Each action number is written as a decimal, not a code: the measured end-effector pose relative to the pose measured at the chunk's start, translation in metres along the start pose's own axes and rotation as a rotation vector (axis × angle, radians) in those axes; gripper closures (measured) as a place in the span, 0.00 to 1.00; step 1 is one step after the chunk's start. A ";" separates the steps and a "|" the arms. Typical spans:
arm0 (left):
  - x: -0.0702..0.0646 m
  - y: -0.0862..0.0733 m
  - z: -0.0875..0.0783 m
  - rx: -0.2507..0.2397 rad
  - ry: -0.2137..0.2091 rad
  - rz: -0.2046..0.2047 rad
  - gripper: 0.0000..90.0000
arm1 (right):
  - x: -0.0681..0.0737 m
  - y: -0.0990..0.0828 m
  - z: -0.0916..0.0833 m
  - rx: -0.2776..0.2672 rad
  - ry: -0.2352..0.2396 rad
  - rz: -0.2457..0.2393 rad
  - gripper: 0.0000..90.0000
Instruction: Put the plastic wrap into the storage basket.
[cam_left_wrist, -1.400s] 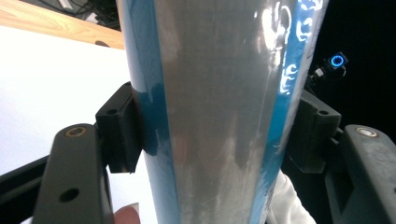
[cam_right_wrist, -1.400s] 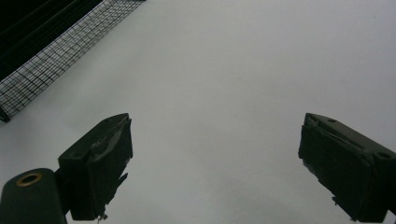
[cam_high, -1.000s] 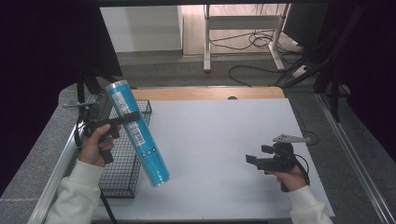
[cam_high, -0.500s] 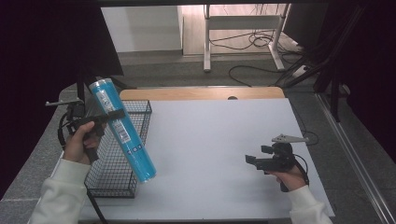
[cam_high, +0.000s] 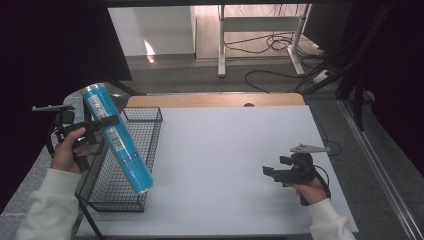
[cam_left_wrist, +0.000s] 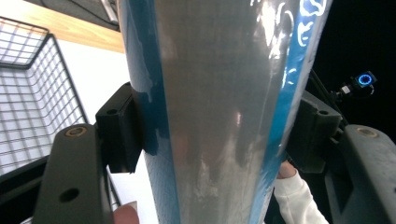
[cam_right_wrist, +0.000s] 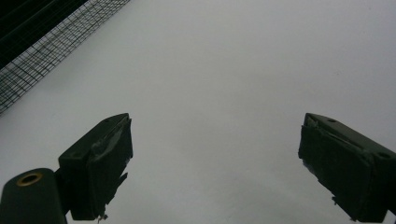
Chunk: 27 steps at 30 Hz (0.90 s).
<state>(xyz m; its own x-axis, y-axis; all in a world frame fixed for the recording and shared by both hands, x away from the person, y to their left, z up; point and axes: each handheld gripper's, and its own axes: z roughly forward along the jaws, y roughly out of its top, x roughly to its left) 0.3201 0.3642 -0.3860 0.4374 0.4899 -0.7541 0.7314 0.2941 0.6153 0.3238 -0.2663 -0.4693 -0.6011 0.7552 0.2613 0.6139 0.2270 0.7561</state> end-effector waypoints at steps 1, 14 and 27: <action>0.002 0.001 -0.001 0.002 0.007 0.003 0.36 | 0.000 0.000 0.001 0.005 0.000 0.000 0.11; 0.020 0.006 -0.019 0.000 0.027 -0.028 0.36 | 0.000 -0.001 0.004 0.017 -0.004 -0.002 0.11; 0.038 0.009 -0.028 0.037 0.101 -0.035 0.36 | -0.001 0.000 0.004 0.015 -0.008 -0.001 0.12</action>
<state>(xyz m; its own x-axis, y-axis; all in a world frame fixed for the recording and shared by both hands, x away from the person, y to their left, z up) 0.3284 0.4078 -0.4028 0.3582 0.5604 -0.7468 0.7649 0.2826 0.5789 0.3262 -0.2644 -0.4724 -0.5974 0.7601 0.2557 0.6209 0.2365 0.7474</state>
